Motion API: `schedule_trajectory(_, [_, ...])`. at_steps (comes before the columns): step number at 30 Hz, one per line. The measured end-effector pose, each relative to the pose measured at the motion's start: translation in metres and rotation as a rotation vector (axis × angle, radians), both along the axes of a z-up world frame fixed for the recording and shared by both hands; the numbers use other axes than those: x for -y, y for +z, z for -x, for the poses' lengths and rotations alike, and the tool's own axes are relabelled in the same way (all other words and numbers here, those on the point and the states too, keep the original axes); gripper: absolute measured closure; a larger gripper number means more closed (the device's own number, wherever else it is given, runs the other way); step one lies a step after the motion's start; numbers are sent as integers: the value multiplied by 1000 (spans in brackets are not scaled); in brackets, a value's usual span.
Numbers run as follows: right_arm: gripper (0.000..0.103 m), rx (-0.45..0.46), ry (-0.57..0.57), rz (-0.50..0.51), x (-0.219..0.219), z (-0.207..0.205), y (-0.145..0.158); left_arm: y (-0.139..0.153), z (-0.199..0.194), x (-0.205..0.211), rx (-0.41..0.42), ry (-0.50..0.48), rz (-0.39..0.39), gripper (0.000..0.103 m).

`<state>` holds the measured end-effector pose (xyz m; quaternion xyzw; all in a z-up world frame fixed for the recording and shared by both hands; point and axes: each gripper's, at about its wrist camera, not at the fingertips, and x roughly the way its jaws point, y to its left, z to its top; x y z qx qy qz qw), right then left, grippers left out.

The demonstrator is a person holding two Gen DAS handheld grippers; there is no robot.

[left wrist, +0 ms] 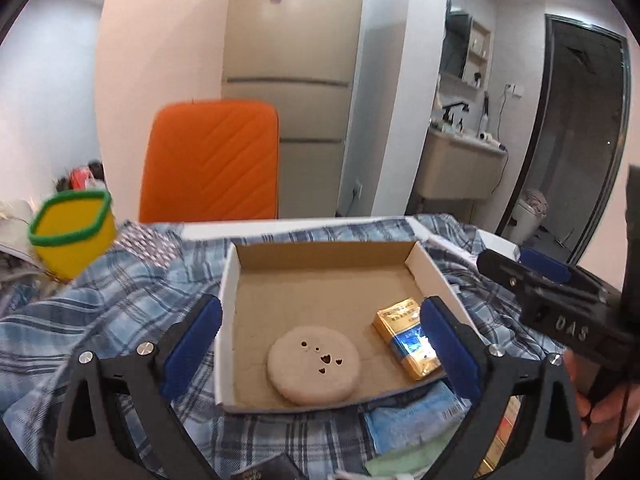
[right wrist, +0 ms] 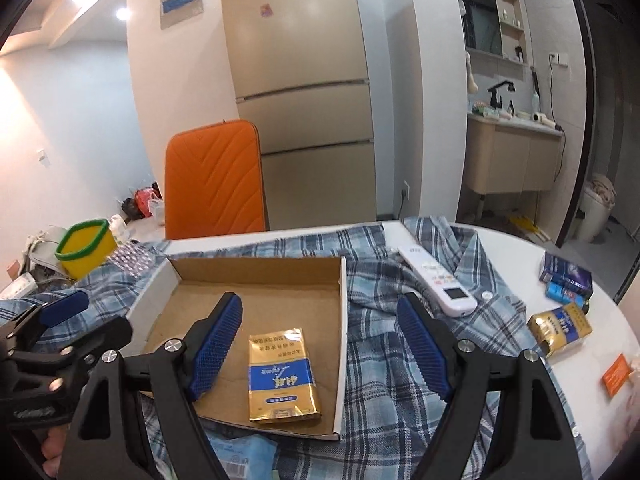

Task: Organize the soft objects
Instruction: 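Lower the beige disc into the box and open the left gripper, then withdraw both grippers from the box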

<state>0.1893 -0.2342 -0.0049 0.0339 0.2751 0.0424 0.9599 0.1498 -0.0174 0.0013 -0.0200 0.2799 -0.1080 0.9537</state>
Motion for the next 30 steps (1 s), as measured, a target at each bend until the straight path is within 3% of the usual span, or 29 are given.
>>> schedule_trajectory(5, [21,79,6,-14,0,30,23,13,44,-3,155,45,-77,1])
schedule_trajectory(11, [16,149,11,20,-3,68,31,16,74,-12,216,9,30,0])
schedule_trajectory(16, [14,137,26,-19,5,91,19,11,94,-6,242,-41,33,0])
schedule_trajectory(20, [2,150,10,-21,11,102,11,10,114,-10,339,12,36,0])
schedule_trajectory(25, [1,190,10,28,7,109,13,2,111,-10,307,8,48,0])
schedule_trajectory(30, [0,157,34,65,-1,109,10,-2,108,-11,281,-1,68,0])
